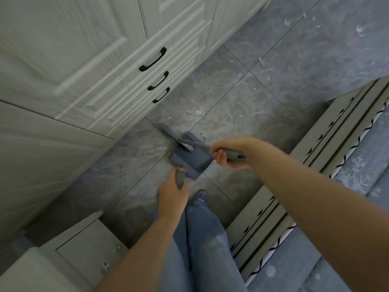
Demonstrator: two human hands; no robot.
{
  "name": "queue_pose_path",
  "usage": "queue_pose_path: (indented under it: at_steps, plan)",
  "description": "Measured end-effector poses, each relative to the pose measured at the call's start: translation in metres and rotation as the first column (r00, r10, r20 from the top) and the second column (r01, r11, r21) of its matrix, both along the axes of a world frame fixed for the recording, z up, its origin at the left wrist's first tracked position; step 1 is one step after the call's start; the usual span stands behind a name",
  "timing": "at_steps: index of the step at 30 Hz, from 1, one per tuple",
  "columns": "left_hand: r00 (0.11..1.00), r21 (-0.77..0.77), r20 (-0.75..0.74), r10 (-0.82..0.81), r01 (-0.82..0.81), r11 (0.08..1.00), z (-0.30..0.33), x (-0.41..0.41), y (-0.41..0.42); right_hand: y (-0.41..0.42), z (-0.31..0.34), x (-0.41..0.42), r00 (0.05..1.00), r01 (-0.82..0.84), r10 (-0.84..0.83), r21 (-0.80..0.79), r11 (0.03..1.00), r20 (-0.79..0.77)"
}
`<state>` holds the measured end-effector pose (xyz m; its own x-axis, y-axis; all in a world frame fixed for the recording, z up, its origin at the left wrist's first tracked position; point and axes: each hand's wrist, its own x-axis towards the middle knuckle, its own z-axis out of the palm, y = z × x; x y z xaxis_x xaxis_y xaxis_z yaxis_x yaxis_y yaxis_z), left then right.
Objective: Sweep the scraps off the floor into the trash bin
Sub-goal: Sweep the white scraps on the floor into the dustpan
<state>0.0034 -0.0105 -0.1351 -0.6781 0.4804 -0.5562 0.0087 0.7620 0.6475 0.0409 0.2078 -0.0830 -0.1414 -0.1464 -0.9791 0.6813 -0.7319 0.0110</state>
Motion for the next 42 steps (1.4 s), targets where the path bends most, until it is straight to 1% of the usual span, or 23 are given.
queue_pose_path:
  at_steps: [4, 7, 9, 11, 15, 18, 21, 22, 24, 26, 28, 29, 30, 33, 35, 37, 40, 42]
  plan:
    - [0.995, 0.023, -0.096, -0.026, 0.028, 0.999, 0.011, -0.032, -0.026, 0.029, 0.029, 0.009, 0.999, -0.033, 0.033, -0.031, 0.999, -0.01]
    - [0.986, -0.007, -0.153, -0.06, 0.06, 0.998, 0.015, -0.061, -0.038, 0.03, 0.037, 0.014, 0.994, -0.094, 0.095, -0.025, 0.995, 0.058]
    - [0.983, -0.03, -0.165, -0.085, 0.081, 0.996, 0.017, -0.078, -0.043, 0.026, 0.036, 0.015, 0.991, -0.103, 0.101, 0.025, 0.994, 0.082]
    - [0.979, -0.037, -0.177, -0.1, 0.095, 0.995, 0.019, -0.092, -0.046, 0.022, 0.03, 0.016, 0.994, -0.074, 0.068, 0.071, 0.995, 0.085]
    - [0.969, -0.104, -0.211, -0.128, 0.108, 0.989, 0.013, -0.119, -0.055, 0.015, 0.014, 0.017, 0.993, 0.024, -0.04, 0.147, 0.989, 0.107]
    - [0.968, -0.127, -0.2, -0.15, 0.127, 0.984, 0.011, -0.136, -0.059, 0.02, -0.004, 0.011, 0.99, 0.06, -0.091, 0.252, 0.966, 0.112]
    - [0.96, -0.118, -0.236, -0.152, 0.127, 0.985, 0.012, -0.152, -0.057, 0.029, -0.025, -0.002, 0.988, 0.036, -0.09, 0.369, 0.929, 0.128]
    - [0.958, -0.123, -0.241, -0.153, 0.126, 0.984, 0.011, -0.156, -0.055, 0.034, -0.032, -0.007, 0.986, 0.009, -0.075, 0.402, 0.916, 0.147]
    - [0.961, -0.184, -0.212, -0.176, 0.138, 0.973, 0.008, -0.167, -0.051, 0.044, -0.048, -0.019, 0.979, -0.07, -0.024, 0.449, 0.891, 0.201]
    - [0.98, -0.26, -0.114, -0.165, 0.131, 0.957, 0.003, -0.178, -0.046, 0.053, -0.063, -0.029, 0.97, -0.15, 0.037, 0.473, 0.868, 0.239]
    - [0.995, -0.275, 0.002, -0.096, 0.093, 0.957, -0.002, -0.184, -0.042, 0.059, -0.084, -0.039, 0.942, -0.316, 0.201, 0.515, 0.796, 0.268]
    - [0.996, -0.274, 0.023, -0.083, 0.086, 0.958, -0.004, -0.185, -0.041, 0.059, -0.094, -0.043, 0.925, -0.373, 0.262, 0.535, 0.758, 0.273]
    - [0.995, -0.271, 0.004, -0.099, 0.096, 0.958, -0.004, -0.184, -0.04, 0.055, -0.1, -0.046, 0.912, -0.407, 0.298, 0.546, 0.732, 0.281]
    - [0.971, -0.26, -0.182, -0.152, 0.102, 0.96, -0.007, -0.177, -0.036, 0.026, -0.108, -0.054, 0.859, -0.511, 0.414, 0.532, 0.675, 0.3]
    - [0.945, -0.282, -0.274, -0.177, 0.097, 0.955, -0.01, -0.171, -0.032, -0.005, -0.11, -0.054, 0.83, -0.557, 0.468, 0.501, 0.662, 0.304]
    - [0.938, -0.322, -0.301, -0.173, 0.071, 0.944, -0.011, -0.166, -0.027, -0.037, -0.106, -0.051, 0.81, -0.583, 0.512, 0.484, 0.652, 0.286]
    - [0.943, -0.313, -0.301, -0.142, 0.042, 0.949, -0.012, -0.163, -0.027, -0.078, -0.094, -0.04, 0.788, -0.605, 0.555, 0.502, 0.618, 0.267]
    - [0.939, -0.31, -0.309, -0.151, 0.051, 0.949, -0.012, -0.163, -0.03, -0.098, -0.084, -0.027, 0.791, -0.594, 0.566, 0.513, 0.619, 0.233]
